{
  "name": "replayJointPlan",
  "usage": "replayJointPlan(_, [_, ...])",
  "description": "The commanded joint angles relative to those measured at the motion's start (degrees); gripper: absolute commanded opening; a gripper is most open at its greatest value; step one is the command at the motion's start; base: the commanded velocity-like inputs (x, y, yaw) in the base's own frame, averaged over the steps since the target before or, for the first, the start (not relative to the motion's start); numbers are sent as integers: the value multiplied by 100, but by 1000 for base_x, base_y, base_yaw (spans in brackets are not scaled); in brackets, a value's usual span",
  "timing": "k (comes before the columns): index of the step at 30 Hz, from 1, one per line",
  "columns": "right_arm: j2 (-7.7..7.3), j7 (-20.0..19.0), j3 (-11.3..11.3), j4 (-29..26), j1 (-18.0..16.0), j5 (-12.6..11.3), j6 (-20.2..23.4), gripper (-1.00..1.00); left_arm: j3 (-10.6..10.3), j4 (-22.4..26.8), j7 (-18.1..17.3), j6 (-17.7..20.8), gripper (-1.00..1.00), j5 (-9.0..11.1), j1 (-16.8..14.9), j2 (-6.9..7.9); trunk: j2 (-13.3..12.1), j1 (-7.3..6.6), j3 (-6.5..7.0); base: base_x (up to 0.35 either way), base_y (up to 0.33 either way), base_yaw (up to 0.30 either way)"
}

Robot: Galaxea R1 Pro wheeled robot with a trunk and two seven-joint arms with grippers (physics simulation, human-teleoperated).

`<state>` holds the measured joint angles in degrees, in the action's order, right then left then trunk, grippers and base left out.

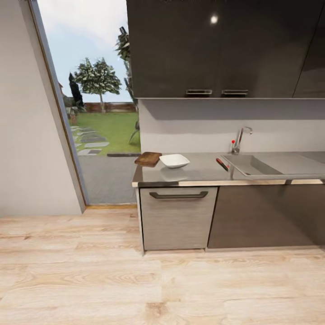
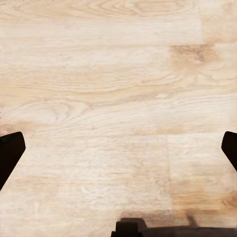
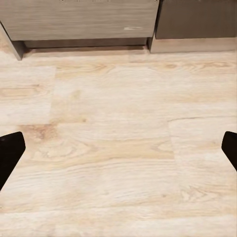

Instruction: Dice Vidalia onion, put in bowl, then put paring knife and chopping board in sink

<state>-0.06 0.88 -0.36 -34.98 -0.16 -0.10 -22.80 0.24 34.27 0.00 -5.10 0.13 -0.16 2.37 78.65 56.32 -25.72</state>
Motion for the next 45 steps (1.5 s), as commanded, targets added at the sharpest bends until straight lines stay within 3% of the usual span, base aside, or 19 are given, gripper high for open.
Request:
replayJointPlan(1, [2, 9, 1, 0, -2, 0, -12, 100, 2, 1, 0, -16, 100, 0, -2, 0, -39, -23, 13, 0, 0, 0])
replayJointPlan(19, [-2, 14, 1, 1, -2, 1, -5, 100, 2, -17, 0, -17, 100, -4, -2, 0, -761, -418, 336, 0, 0, 0])
replayJointPlan(40, [-3, 15, 1, 8, -2, 1, -5, 100, 1, -21, 0, -18, 100, 4, -2, 0, -761, -418, 336, 0, 0, 0])
replayJointPlan(45, [-3, 16, 1, 9, -2, 1, -5, 100, 1, -22, 0, -18, 100, 4, -2, 0, -961, -528, 426, 0, 0, 0])
